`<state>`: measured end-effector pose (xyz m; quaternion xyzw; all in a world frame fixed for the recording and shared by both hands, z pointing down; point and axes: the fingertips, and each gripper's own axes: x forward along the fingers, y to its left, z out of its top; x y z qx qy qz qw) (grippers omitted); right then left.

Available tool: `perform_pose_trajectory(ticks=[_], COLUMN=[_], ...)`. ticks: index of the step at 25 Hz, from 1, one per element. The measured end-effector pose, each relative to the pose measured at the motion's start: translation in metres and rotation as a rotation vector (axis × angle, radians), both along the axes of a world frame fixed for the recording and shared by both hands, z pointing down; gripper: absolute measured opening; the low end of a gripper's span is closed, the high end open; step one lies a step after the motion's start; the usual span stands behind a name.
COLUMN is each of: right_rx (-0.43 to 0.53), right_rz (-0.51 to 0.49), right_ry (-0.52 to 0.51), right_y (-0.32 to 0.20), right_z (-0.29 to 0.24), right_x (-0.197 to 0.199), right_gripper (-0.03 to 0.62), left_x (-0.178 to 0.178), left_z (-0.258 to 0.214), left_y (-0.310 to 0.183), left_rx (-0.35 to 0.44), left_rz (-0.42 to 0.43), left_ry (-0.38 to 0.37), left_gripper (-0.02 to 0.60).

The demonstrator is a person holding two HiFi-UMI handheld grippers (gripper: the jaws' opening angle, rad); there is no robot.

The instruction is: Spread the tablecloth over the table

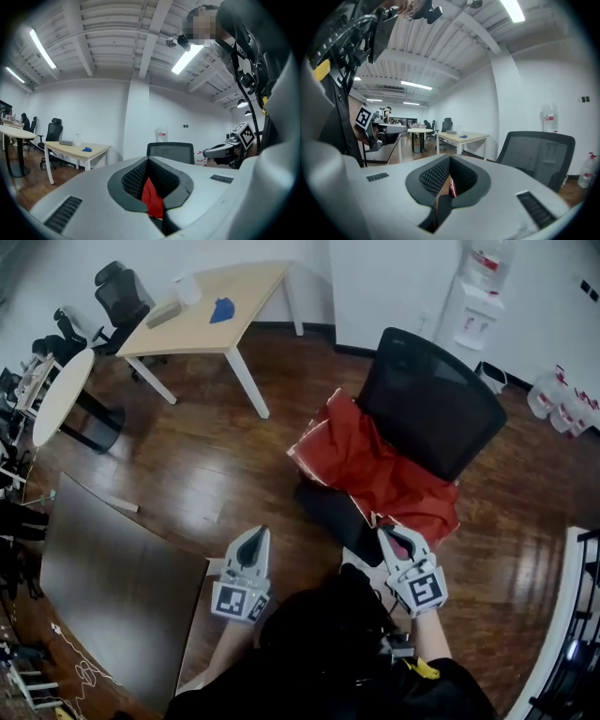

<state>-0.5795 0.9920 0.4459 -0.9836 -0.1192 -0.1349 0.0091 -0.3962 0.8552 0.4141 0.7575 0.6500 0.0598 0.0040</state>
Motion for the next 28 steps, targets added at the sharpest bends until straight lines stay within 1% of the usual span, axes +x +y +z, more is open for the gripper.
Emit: perform_pose_trajectory(ticks=[1, 3, 5, 6, 9, 12, 14, 16, 18, 19, 20, 21, 24, 25, 26, 27, 28], right_rx=[0.01, 0.014, 0.01, 0.01, 0.021, 0.086, 0.114, 0.106, 0.08, 0.076, 0.084, 0.105, 0.194, 0.22, 0.24, 0.253, 0.258], right_rz=[-0.013, -0.044, -0.064, -0.058, 0.013, 0.104, 0.171, 0.256, 0.348, 0.383, 0.41, 0.433, 0.477, 0.478, 0.469, 0.452, 0.433], right_ry=[0.029, 0.066, 0.058, 0.044, -0.029, -0.127, -0.213, -0.317, -0.405, -0.44, -0.468, -0.49, -0.515, -0.515, -0.512, -0.51, -0.51], right_y=[0.015, 0.044, 0.072, 0.085, 0.11, 0.128, 0.141, 0.153, 0.164, 0.17, 0.173, 0.175, 0.174, 0.171, 0.167, 0.163, 0.16], right_z=[-0.009, -0.027, -0.031, -0.027, -0.004, 0.033, 0.064, 0.099, 0.131, 0.145, 0.158, 0.171, 0.198, 0.204, 0.209, 0.213, 0.218], right_x=[0.013, 0.031, 0.039, 0.04, 0.028, 0.013, 0.004, -0.009, -0.025, -0.033, -0.041, -0.047, -0.055, -0.053, -0.048, -0.041, -0.033], right_gripper=[0.006, 0.005, 0.006, 0.006, 0.006, 0.006, 0.006, 0.006, 0.006, 0.006, 0.007, 0.007, 0.006, 0.006, 0.006, 0.006, 0.006], left_x=[0.006, 0.01, 0.008, 0.006, -0.003, -0.013, -0.017, -0.023, -0.022, -0.019, -0.013, -0.006, 0.005, 0.006, 0.01, 0.016, 0.026], left_z=[-0.004, -0.014, -0.017, -0.015, 0.01, 0.052, 0.085, 0.128, 0.176, 0.2, 0.224, 0.248, 0.324, 0.347, 0.365, 0.378, 0.388], left_y=[0.025, 0.076, 0.126, 0.149, 0.201, 0.239, 0.26, 0.272, 0.273, 0.271, 0.266, 0.26, 0.234, 0.226, 0.221, 0.22, 0.224], left_rx=[-0.007, -0.017, -0.016, -0.008, 0.045, 0.122, 0.178, 0.259, 0.363, 0.417, 0.468, 0.517, 0.646, 0.679, 0.703, 0.713, 0.702], left_rz=[0.004, 0.053, 0.124, 0.16, 0.258, 0.349, 0.39, 0.406, 0.379, 0.336, 0.273, 0.203, 0.027, -0.019, -0.065, -0.115, -0.168], left_ry=[0.016, 0.061, 0.105, 0.114, 0.089, 0.048, 0.021, -0.037, -0.148, -0.227, -0.319, -0.422, -0.737, -0.818, -0.87, -0.893, -0.897], left_gripper=[-0.009, -0.009, -0.009, -0.009, -0.009, -0.009, -0.009, -0.005, -0.005, -0.003, -0.003, 0.012, 0.224, 0.327, 0.428, 0.531, 0.614])
